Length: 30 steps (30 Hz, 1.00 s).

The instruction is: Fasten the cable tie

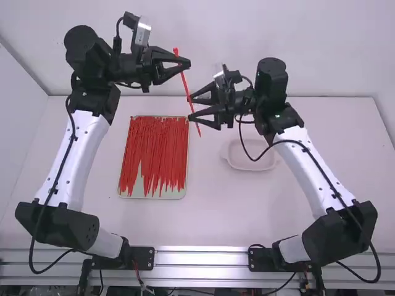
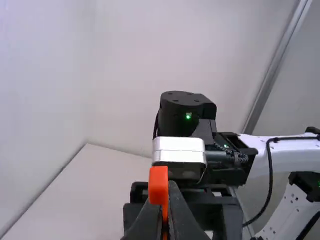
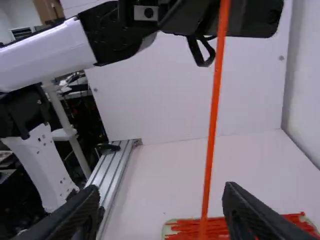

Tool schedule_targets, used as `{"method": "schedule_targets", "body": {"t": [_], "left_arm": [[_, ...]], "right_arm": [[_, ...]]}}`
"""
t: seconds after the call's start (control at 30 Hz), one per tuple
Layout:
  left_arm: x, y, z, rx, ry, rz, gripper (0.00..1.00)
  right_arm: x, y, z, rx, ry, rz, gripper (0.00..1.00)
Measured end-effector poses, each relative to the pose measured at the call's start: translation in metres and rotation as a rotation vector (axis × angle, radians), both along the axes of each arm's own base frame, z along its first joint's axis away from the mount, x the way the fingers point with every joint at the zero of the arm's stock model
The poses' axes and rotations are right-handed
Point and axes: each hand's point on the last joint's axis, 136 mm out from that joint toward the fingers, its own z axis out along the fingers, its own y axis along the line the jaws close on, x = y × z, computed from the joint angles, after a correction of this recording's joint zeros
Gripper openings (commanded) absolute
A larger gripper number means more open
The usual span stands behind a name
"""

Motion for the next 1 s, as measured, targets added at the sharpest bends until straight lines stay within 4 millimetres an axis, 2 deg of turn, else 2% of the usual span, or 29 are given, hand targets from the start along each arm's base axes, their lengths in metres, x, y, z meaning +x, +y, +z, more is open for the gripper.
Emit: {"method": "schedule_targets", "body": {"t": [0.03,0.07,0.1,0.2,0.3,0.37,0.6,0.77,0.87,1.0], "left_arm": [[0.000,0.000,0.000,-0.001,0.001,0.003,0.02],[0.001,0.000,0.000,-0.001,0.002,0.003,0.02],[0.000,0.000,0.000,-0.001,0.003,0.002,0.02],[-0.001,-0.002,0.000,-0.001,0.004,-0.004,0.02],[-0.002,-0.004,0.000,-0.001,0.007,-0.009,0.02],[0.000,-0.004,0.000,-0.005,0.018,-0.002,0.02],[0.000,-0.005,0.001,-0.010,0.028,0.002,0.02],[0.001,-0.005,0.002,-0.013,0.024,0.009,0.45],[0.001,-0.002,0.007,-0.020,-0.002,0.016,0.53],[0.000,0.003,0.017,-0.035,-0.051,0.025,0.57]], "right_arm": [[0.000,0.000,0.000,-0.001,0.009,0.001,0.40],[0.000,-0.001,0.000,-0.001,0.010,-0.001,0.37],[0.001,-0.002,0.000,-0.002,0.019,-0.003,0.26],[0.001,-0.002,0.000,-0.004,0.030,-0.004,0.11],[0.001,-0.002,0.000,-0.005,0.040,-0.003,0.07],[0.000,-0.001,0.000,-0.006,0.045,-0.002,0.00],[0.001,-0.001,0.000,-0.006,0.048,-0.003,0.00],[0.003,-0.003,0.000,-0.003,0.025,-0.013,0.00],[0.007,-0.006,0.004,0.008,-0.011,-0.025,0.00],[0.009,-0.008,0.008,0.021,-0.052,-0.032,0.00]]}}
